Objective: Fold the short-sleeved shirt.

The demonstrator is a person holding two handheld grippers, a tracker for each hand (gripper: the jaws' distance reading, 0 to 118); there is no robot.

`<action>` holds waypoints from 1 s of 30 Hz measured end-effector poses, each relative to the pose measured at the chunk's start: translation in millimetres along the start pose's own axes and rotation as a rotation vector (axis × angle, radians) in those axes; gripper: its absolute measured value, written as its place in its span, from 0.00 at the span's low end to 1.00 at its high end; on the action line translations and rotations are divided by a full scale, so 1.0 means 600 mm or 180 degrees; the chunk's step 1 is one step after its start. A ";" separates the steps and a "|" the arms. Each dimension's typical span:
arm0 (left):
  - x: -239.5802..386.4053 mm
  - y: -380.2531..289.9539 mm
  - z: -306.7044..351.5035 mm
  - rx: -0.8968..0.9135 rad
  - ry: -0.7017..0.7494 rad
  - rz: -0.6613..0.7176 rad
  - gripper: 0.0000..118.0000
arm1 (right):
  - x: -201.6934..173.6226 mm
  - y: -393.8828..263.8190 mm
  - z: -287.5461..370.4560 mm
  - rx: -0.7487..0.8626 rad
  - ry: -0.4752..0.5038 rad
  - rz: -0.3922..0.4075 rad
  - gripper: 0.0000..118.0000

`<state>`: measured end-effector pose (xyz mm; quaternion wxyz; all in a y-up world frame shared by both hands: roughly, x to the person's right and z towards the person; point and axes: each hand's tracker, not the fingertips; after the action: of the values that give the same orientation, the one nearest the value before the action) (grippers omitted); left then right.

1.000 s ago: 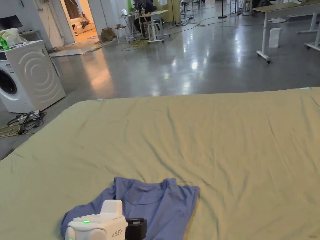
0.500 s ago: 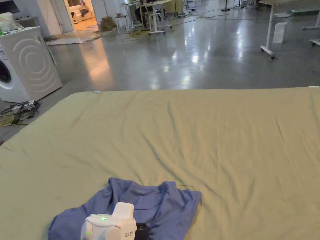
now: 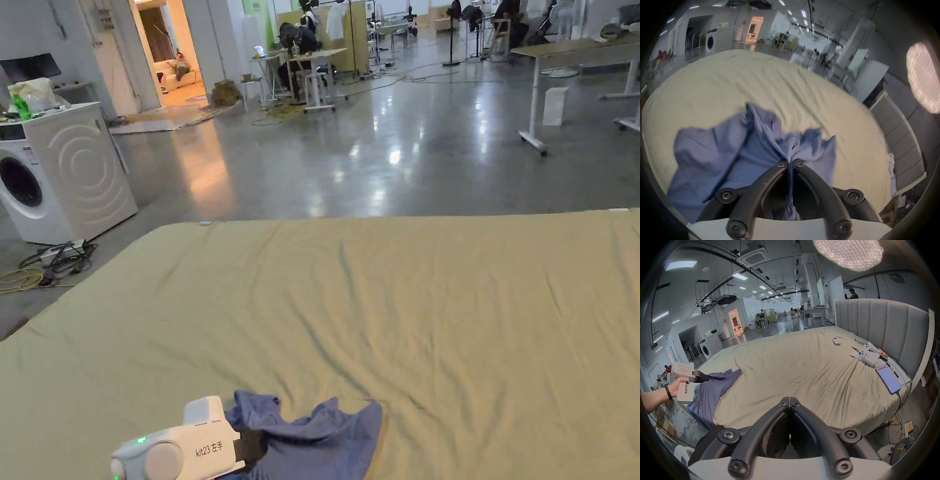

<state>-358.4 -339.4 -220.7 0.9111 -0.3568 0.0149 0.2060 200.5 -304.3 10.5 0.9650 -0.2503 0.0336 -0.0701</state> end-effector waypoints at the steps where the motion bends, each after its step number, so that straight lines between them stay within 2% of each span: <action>1: 0.006 0.013 0.021 0.0043 0.0008 -0.0096 0.04 | 0.002 -0.001 0.005 0.0023 0.0009 -0.0036 0.00; 10: 0.079 0.169 0.205 0.0908 -0.0180 -0.0293 0.04 | 0.013 -0.009 0.042 0.0184 0.0073 -0.0203 0.00; 14: 0.151 0.250 0.256 0.1158 -0.0158 -0.0721 0.04 | 0.021 -0.007 0.056 0.0278 0.0059 -0.0279 0.00; 18: 0.238 0.282 0.233 0.1093 -0.0051 -0.1254 0.04 | 0.039 -0.014 0.069 0.0353 -0.0032 -0.0382 0.00; 20: 0.284 0.273 0.200 0.1022 -0.0160 -0.1475 0.04 | 0.045 -0.014 0.077 0.0336 -0.0102 -0.0424 0.00; 23: 0.372 0.224 0.144 0.0953 -0.0563 -0.1531 0.04 | 0.064 -0.022 0.087 0.0322 -0.0252 -0.0466 0.00; 26: 0.463 0.149 0.060 0.0698 -0.1006 -0.1527 0.04 | 0.086 -0.031 0.094 0.0303 -0.0389 -0.0622 0.00; 30: 0.601 0.002 -0.034 0.0170 -0.1470 -0.1900 0.04 | 0.109 -0.039 0.107 0.0269 -0.0544 -0.0695 0.00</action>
<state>-26.5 -220.2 -299.7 0.9193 -0.2657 -0.2901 0.0059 268.7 -303.5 75.8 0.9607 -0.2166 -0.0791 -0.1545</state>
